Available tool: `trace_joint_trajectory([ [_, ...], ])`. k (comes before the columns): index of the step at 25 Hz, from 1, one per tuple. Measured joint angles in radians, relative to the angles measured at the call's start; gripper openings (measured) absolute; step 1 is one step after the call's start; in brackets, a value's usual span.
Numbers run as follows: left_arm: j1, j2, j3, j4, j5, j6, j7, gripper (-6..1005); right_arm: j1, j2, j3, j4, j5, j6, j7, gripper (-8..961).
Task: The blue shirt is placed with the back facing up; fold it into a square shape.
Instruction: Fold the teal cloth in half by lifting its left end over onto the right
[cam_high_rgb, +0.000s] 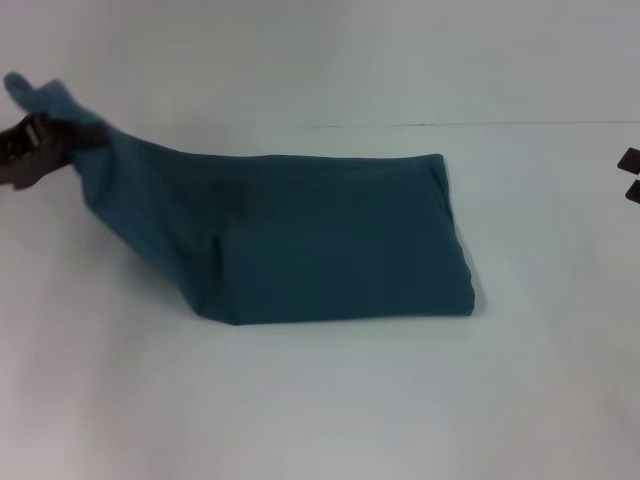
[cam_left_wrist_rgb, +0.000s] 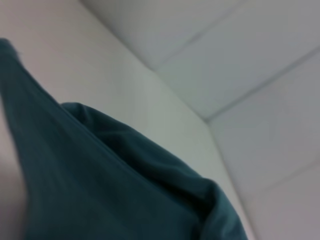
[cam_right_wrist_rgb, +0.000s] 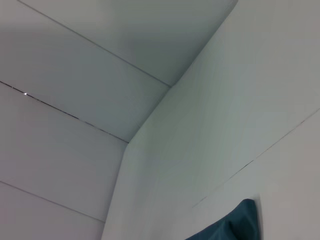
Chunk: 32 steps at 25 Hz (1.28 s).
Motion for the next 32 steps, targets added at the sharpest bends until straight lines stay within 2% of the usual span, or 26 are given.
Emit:
trace_joint_trajectory([
  [5,-0.046,0.0,0.011,0.014,-0.003,0.037,-0.002,57,0.003,0.002,-0.001,0.0,0.0,-0.004,-0.002,686],
  [10,-0.092,-0.009,0.091,0.016,-0.003,0.043,-0.002,57,0.003,0.002,-0.002,0.0,0.0,-0.004,-0.002,685],
  [16,-0.147,-0.061,0.218,0.016,-0.003,0.0,0.017,57,0.005,0.002,-0.003,0.006,0.0,0.004,-0.004,685],
  [17,-0.167,-0.079,0.282,0.011,-0.003,-0.034,0.021,57,0.006,0.002,-0.005,0.006,0.0,0.007,-0.004,685],
  [18,-0.167,-0.079,0.282,0.011,-0.003,-0.034,0.021,57,0.006,0.002,-0.007,0.006,0.0,0.009,-0.004,685],
  [22,-0.198,-0.107,0.414,0.006,-0.003,-0.118,0.023,58,0.008,0.002,-0.014,0.008,0.0,0.013,-0.004,685],
  [24,-0.211,-0.116,0.467,0.005,-0.002,-0.149,0.023,58,0.009,0.002,-0.014,0.009,0.0,0.013,-0.004,685],
  [25,-0.211,-0.116,0.467,0.005,-0.002,-0.149,0.023,58,0.009,0.002,-0.014,0.009,0.0,0.014,-0.004,685],
  [26,-0.23,-0.127,0.532,-0.001,0.004,-0.19,0.024,58,0.009,0.002,-0.015,0.009,0.0,0.014,-0.004,685],
  [32,-0.252,-0.138,0.64,-0.02,0.005,-0.258,0.025,58,0.009,0.002,-0.015,0.016,0.0,0.015,-0.003,685],
])
